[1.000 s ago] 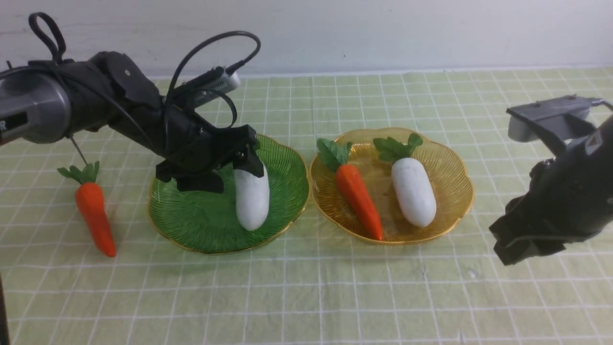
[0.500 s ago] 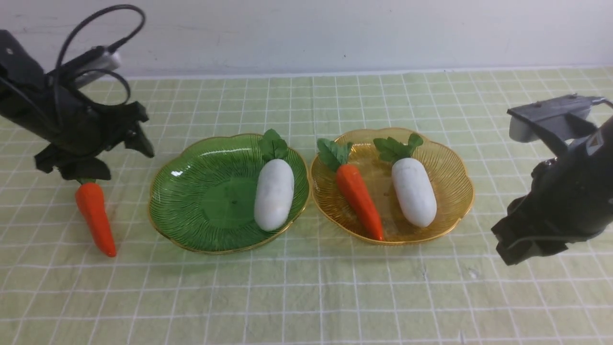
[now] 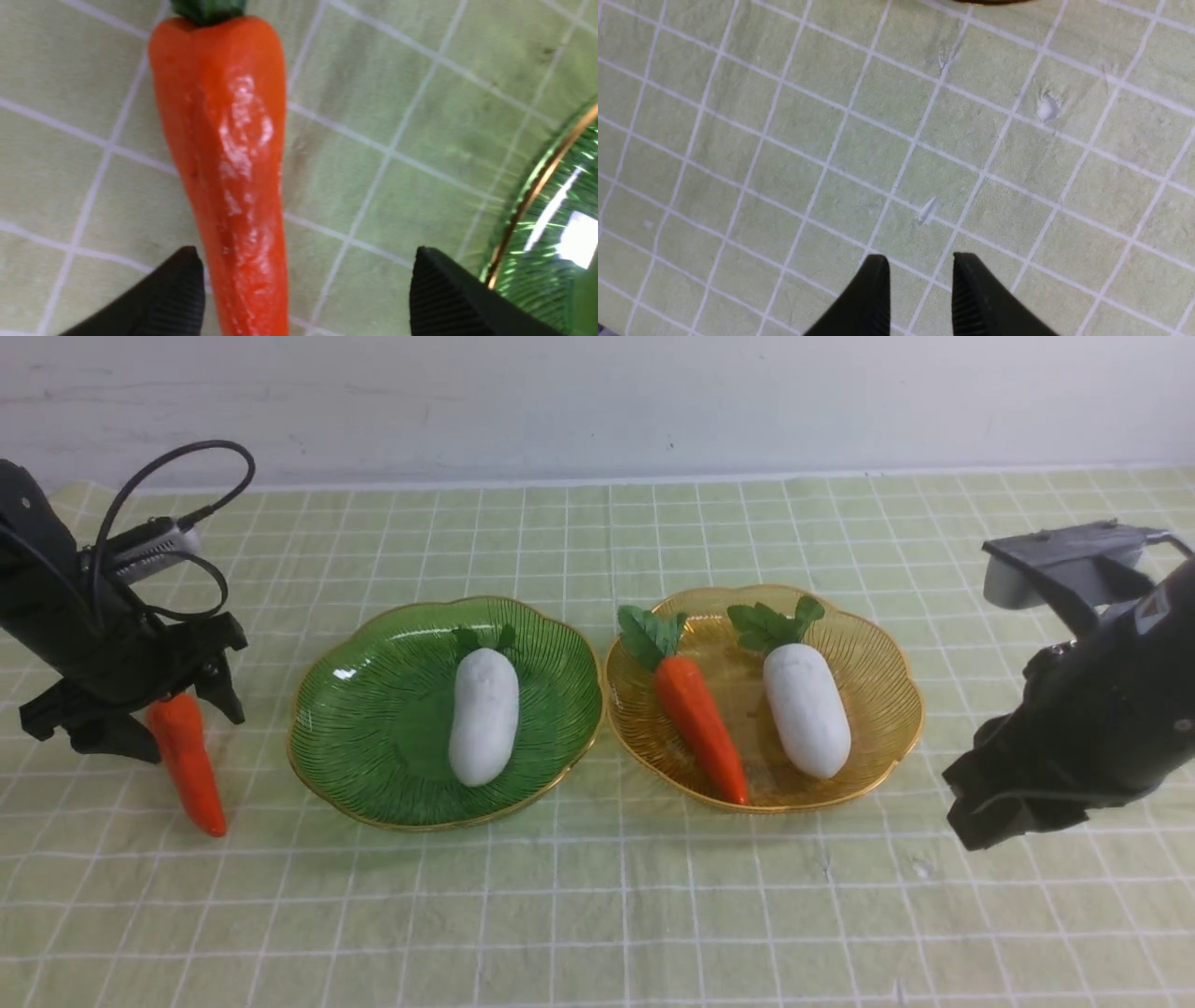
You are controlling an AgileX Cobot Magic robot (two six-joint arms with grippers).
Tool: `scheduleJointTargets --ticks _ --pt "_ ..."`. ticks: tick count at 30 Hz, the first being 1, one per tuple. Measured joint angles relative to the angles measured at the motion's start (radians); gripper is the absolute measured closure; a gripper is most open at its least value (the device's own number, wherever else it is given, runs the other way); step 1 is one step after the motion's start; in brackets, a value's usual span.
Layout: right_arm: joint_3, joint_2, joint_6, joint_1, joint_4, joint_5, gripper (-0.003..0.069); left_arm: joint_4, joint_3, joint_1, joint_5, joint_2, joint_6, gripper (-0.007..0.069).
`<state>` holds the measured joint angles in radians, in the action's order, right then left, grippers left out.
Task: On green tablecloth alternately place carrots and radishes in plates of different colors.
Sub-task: 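Pick up the carrot and put it on the nearest plate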
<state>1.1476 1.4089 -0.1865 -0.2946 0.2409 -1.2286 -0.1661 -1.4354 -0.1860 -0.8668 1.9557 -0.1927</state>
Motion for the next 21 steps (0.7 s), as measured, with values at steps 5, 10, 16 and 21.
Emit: scheduleJointTargets --ticks 5,10,16,21 --pt "0.0 0.0 0.0 0.0 0.0 0.0 0.0478 0.032 0.0 0.0 0.0 0.005 -0.006 0.0095" --pt "0.0 0.0 0.0 0.0 0.0 0.0 0.0478 0.044 -0.001 0.0 0.0 0.052 -0.006 0.01" --pt "0.0 0.0 -0.003 0.0 0.0 0.0 0.0478 0.046 -0.001 -0.001 0.004 0.064 0.013 0.0265" --pt "0.0 0.0 -0.004 0.0 0.0 0.0 0.0478 0.045 -0.012 -0.019 -0.03 0.06 0.067 0.0489"
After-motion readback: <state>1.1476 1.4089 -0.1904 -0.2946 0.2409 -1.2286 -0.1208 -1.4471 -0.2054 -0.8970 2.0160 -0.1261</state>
